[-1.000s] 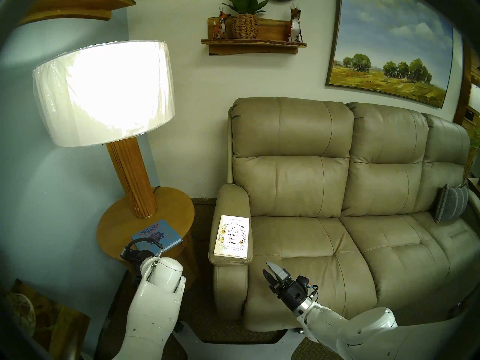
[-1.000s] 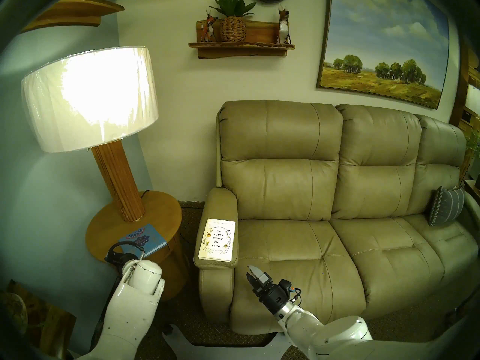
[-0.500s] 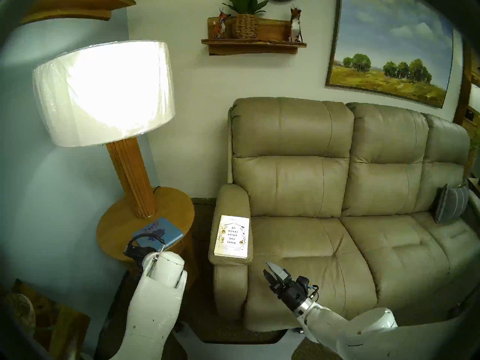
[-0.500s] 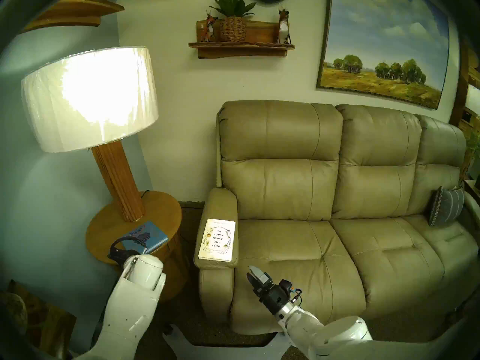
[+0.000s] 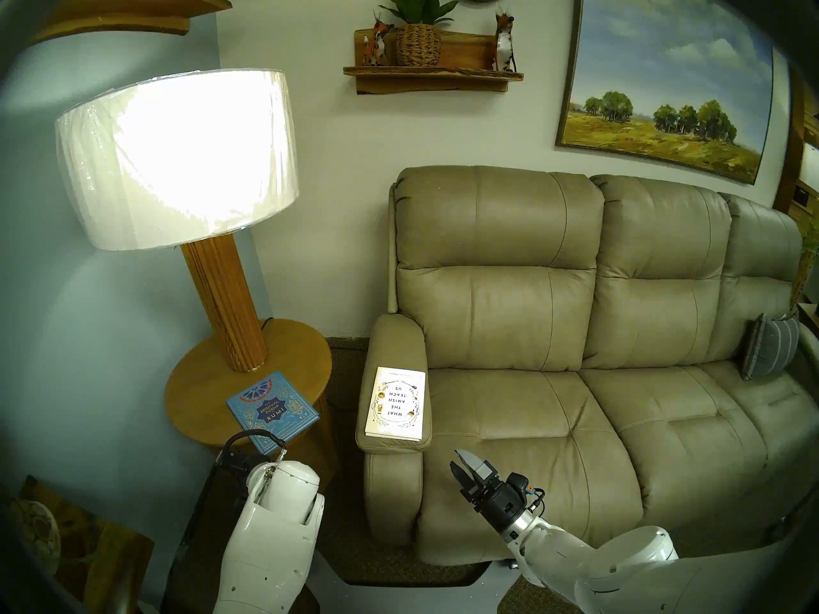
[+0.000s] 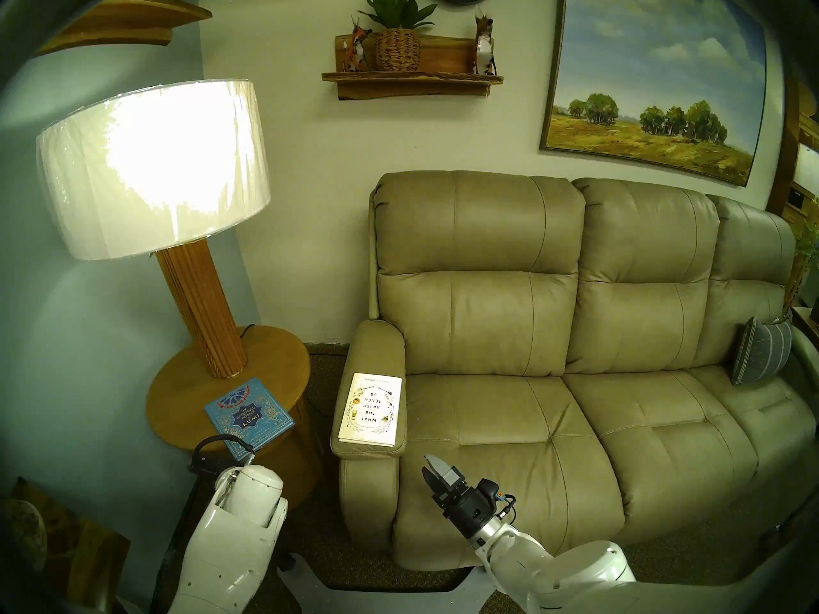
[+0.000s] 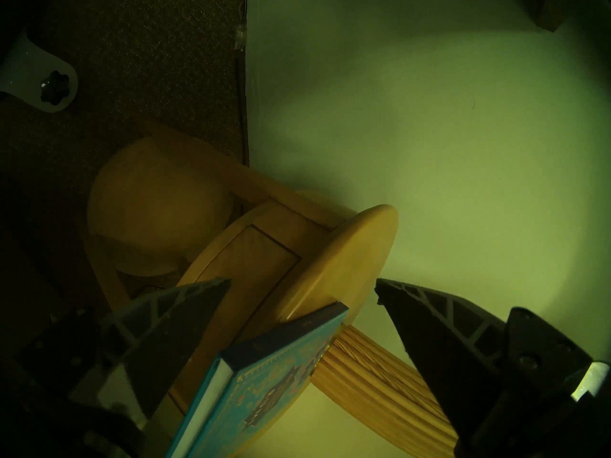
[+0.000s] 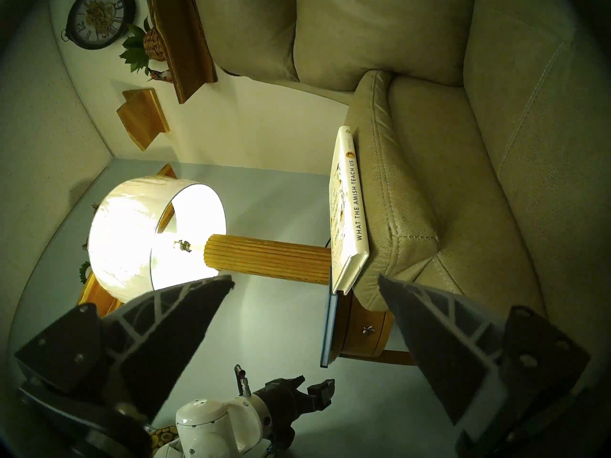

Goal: Move books from sofa to side table

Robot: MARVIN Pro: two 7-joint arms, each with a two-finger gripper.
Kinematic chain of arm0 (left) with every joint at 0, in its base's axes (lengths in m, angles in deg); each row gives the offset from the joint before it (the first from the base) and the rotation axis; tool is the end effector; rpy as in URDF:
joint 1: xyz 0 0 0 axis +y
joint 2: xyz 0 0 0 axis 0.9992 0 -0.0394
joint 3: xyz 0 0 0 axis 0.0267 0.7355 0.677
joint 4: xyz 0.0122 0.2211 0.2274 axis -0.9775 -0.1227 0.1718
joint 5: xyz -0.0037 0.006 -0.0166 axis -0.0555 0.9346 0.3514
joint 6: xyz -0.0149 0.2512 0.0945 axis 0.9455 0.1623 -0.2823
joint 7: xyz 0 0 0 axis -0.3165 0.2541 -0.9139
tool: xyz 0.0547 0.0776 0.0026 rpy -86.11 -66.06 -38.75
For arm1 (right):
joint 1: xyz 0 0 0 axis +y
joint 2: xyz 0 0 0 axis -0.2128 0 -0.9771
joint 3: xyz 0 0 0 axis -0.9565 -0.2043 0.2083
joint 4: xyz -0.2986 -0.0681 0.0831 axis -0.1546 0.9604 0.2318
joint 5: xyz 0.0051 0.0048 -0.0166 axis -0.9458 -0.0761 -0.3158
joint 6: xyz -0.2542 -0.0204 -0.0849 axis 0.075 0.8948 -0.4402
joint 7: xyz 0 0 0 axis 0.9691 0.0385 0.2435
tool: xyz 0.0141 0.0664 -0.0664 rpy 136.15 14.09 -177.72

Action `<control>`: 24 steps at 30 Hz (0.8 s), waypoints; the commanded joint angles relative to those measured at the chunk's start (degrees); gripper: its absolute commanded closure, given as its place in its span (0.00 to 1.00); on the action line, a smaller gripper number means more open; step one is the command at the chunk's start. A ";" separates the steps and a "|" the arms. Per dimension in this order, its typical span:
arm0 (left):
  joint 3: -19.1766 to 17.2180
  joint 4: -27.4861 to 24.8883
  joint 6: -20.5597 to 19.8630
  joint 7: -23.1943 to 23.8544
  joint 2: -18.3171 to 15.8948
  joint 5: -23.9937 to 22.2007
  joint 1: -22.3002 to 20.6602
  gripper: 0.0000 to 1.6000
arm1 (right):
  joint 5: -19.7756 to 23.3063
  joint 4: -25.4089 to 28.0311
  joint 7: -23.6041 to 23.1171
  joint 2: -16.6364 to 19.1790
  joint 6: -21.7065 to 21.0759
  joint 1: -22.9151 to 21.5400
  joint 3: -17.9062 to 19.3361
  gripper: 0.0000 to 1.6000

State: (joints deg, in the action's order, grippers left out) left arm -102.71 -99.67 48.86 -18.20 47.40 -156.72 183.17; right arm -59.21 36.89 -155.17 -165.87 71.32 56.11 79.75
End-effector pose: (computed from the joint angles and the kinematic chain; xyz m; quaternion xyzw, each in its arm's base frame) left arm 0.2824 0.0768 -0.4697 0.0709 0.8742 0.4175 0.2377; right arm 0.2969 0.0112 -0.5268 -0.6084 0.2449 -0.3639 0.6614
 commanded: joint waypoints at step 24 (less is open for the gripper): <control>9.96 -6.79 -14.33 22.30 -9.13 17.56 20.75 0.00 | -1.09 2.24 9.47 -4.76 5.73 -7.94 -1.95 0.00</control>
State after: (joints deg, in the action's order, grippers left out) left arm -93.50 -104.36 40.38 -1.88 42.66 -142.84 197.94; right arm -59.24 38.81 -150.16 -167.41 75.79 51.86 78.94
